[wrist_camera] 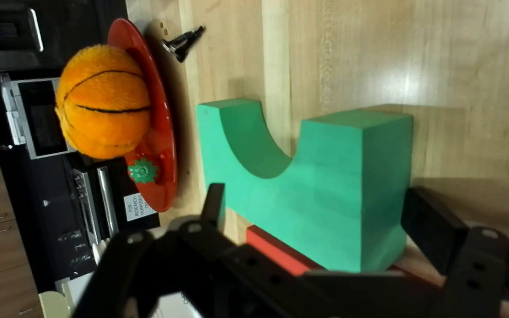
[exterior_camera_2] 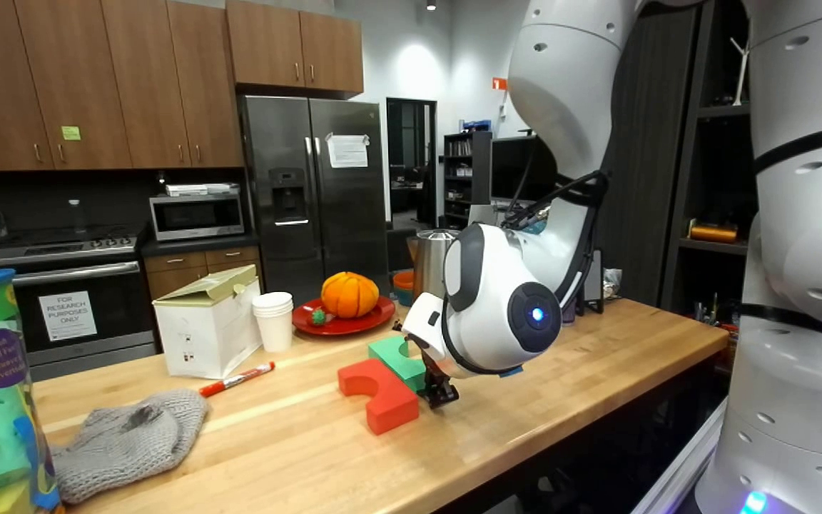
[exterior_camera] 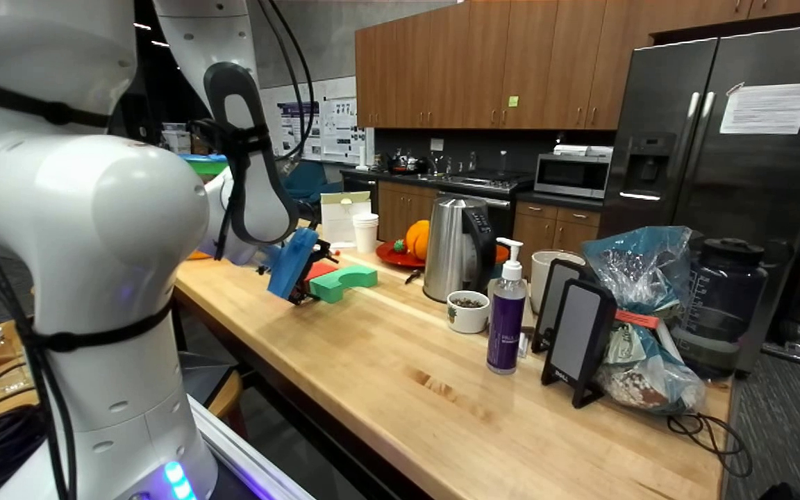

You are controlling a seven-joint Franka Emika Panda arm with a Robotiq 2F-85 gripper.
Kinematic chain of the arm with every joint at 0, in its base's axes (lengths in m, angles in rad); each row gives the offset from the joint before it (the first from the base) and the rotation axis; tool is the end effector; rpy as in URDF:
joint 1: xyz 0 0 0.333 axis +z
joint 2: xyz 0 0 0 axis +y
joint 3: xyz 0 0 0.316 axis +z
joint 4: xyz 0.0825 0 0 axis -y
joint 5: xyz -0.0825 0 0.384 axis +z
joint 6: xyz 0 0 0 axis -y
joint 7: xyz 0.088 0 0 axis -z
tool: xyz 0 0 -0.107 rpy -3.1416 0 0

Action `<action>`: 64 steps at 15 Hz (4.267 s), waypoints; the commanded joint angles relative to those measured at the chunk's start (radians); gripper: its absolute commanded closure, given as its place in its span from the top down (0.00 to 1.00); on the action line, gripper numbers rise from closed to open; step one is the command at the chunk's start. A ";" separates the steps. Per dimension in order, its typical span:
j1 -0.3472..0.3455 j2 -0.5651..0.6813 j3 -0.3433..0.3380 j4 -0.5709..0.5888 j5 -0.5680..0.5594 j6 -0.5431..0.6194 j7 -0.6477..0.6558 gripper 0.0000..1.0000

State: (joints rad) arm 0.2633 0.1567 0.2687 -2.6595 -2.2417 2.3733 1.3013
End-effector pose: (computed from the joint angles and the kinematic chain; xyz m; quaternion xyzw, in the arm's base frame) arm 0.3319 0.1918 0.1680 0.6921 0.5494 0.3180 0.3435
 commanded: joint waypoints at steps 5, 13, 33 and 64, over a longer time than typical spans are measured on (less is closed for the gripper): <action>-0.012 -0.063 0.029 -0.031 0.010 -0.029 -0.012 1.00; -0.014 -0.108 0.024 -0.029 0.014 -0.028 -0.024 1.00; 0.000 -0.317 -0.060 -0.104 0.215 0.678 -0.519 1.00; -0.047 -0.060 -0.112 0.046 0.476 0.778 -0.846 1.00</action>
State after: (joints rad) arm 0.2164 0.0710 0.1685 -2.6306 -1.8359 3.1404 0.5491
